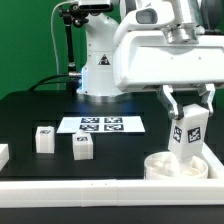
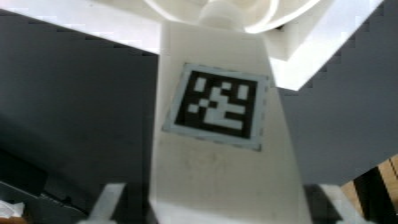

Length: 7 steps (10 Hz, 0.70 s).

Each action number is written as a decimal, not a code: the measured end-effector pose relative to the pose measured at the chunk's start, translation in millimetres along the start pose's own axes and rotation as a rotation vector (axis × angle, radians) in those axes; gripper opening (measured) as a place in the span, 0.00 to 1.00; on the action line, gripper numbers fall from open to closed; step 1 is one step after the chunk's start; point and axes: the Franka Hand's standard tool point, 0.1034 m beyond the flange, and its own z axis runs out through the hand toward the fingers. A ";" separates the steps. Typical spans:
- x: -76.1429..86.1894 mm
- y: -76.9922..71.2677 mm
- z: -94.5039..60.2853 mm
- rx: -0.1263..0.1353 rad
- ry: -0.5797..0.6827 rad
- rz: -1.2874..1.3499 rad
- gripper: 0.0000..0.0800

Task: Assemble stool

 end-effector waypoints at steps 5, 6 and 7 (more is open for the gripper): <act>1.0 -26.9 5.4 0.020 -0.018 -0.073 0.41; 1.3 -29.1 6.0 0.021 -0.019 -0.076 0.41; -1.0 -27.4 7.6 0.020 -0.023 -0.077 0.41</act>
Offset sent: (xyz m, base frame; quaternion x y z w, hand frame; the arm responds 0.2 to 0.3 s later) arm 0.0059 0.0034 -0.0024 -0.0481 -0.0110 -0.1145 0.9922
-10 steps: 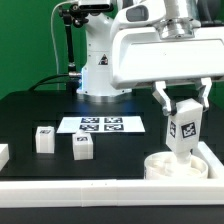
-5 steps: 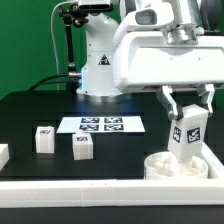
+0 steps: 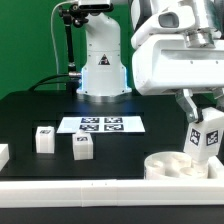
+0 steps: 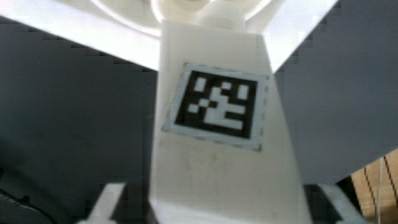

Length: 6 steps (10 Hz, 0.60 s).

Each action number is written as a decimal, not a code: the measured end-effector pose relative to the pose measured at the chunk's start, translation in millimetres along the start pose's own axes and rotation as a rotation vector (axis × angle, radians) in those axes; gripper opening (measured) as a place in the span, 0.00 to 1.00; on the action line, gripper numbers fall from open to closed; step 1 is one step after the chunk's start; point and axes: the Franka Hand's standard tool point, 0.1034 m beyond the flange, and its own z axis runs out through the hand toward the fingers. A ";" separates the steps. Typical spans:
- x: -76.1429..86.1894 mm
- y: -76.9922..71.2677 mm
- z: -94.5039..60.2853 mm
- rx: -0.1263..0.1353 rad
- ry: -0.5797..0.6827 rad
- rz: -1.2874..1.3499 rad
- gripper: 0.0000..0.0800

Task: Assemble stool

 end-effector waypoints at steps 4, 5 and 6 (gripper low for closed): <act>-3.8 18.7 0.0 -0.014 -0.006 -0.003 0.41; -3.7 18.5 0.0 -0.014 -0.005 -0.003 0.41; -3.8 17.9 0.0 -0.016 0.004 -0.004 0.41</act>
Offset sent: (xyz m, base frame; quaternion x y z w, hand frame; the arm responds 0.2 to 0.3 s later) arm 0.0056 -0.0106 0.0038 0.0189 -0.0117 -0.0159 0.9996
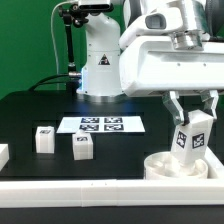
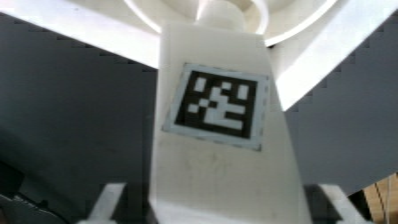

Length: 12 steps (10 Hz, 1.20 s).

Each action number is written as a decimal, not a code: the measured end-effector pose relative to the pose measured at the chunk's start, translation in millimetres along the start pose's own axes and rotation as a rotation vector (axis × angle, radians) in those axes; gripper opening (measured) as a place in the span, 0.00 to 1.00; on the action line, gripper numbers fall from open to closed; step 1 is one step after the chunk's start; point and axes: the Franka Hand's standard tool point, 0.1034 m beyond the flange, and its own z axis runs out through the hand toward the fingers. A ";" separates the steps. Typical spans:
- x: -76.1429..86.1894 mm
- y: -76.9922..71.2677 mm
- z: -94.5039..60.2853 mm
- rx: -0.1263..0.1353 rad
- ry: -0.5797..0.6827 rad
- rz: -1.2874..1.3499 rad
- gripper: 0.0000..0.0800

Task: Assemble stool

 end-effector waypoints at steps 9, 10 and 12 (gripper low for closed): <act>0.7 -1.9 0.3 -0.003 0.016 -0.002 0.41; 0.8 -2.1 0.3 -0.003 0.016 -0.002 0.41; 0.6 -2.5 0.1 -0.003 0.018 -0.003 0.41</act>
Offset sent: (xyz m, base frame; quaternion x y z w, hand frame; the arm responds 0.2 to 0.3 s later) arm 0.0003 0.0016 -0.0044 -0.0005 0.0018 -0.0004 1.0000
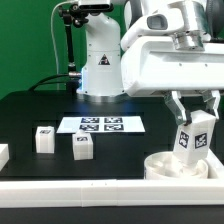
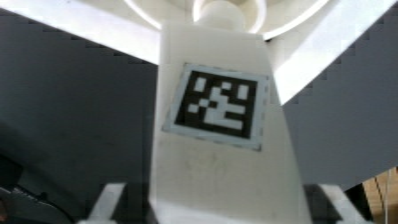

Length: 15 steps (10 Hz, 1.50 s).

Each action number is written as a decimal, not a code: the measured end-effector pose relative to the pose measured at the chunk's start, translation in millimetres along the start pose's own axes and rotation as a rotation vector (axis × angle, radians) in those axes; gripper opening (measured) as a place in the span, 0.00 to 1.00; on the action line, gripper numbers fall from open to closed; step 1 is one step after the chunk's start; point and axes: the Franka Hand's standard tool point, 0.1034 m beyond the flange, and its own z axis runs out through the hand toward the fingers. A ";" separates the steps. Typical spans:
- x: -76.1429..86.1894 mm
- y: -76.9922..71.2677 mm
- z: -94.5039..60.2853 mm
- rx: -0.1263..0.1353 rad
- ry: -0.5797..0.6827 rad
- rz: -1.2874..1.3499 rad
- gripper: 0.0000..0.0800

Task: Assemble stool

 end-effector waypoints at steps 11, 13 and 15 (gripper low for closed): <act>-10.9 -8.1 9.2 0.006 -0.004 -0.005 0.41; -9.2 -8.1 10.4 -0.003 0.026 -0.005 0.41; -8.8 -8.0 10.7 -0.006 0.037 -0.005 0.52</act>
Offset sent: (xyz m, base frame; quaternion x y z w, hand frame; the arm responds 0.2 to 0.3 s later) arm -0.0054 0.0011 0.0029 0.0058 -0.0037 -0.0021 1.0000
